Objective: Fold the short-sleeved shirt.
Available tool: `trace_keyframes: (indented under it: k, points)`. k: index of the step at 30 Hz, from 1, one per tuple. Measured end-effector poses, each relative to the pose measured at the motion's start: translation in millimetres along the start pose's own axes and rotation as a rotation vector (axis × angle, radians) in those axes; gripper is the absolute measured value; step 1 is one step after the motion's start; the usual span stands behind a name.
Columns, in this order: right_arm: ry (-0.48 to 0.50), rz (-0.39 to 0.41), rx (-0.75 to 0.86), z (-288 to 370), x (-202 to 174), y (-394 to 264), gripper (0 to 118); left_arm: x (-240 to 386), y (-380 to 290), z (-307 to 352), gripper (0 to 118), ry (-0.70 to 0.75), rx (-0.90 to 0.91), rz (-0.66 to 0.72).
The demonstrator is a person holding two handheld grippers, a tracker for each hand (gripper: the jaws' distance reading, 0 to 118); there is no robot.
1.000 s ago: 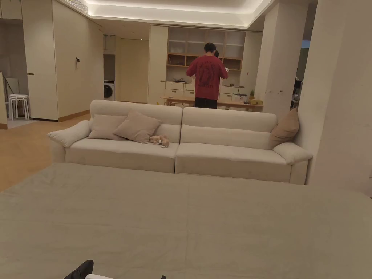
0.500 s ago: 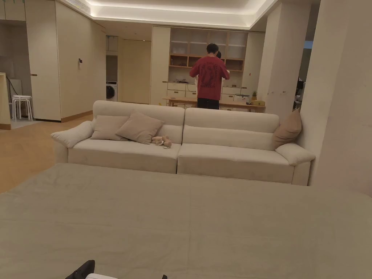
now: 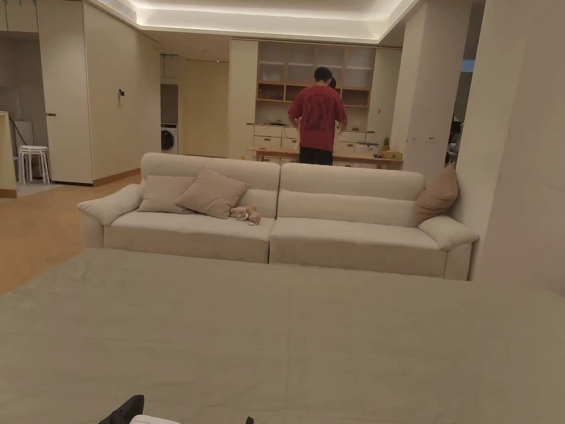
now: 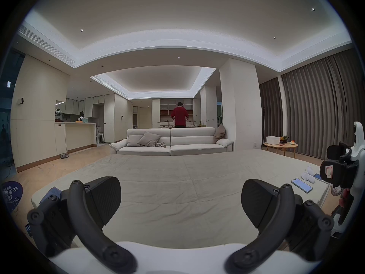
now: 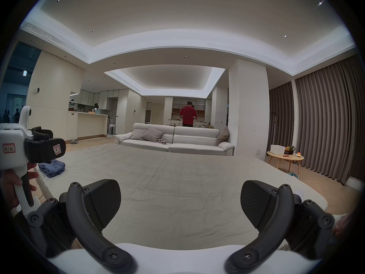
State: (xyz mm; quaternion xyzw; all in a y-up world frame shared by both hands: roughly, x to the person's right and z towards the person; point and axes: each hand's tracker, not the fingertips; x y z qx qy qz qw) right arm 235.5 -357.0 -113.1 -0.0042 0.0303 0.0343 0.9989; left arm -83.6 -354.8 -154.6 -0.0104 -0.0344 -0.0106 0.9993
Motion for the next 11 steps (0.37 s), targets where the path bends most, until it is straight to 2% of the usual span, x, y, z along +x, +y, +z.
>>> trace_keyframes:
  k: [6, 11]
  points:
    - [-0.006, 0.018, 0.017, 3.2, -2.9, -0.6, 118, 0.9, -0.3, 0.0, 118, -0.001, 0.001, -0.004]
    - [0.011, -0.002, 0.024, 4.6, 0.6, -0.3, 118, 1.1, 0.1, 0.9, 118, 0.001, 0.004, -0.002]
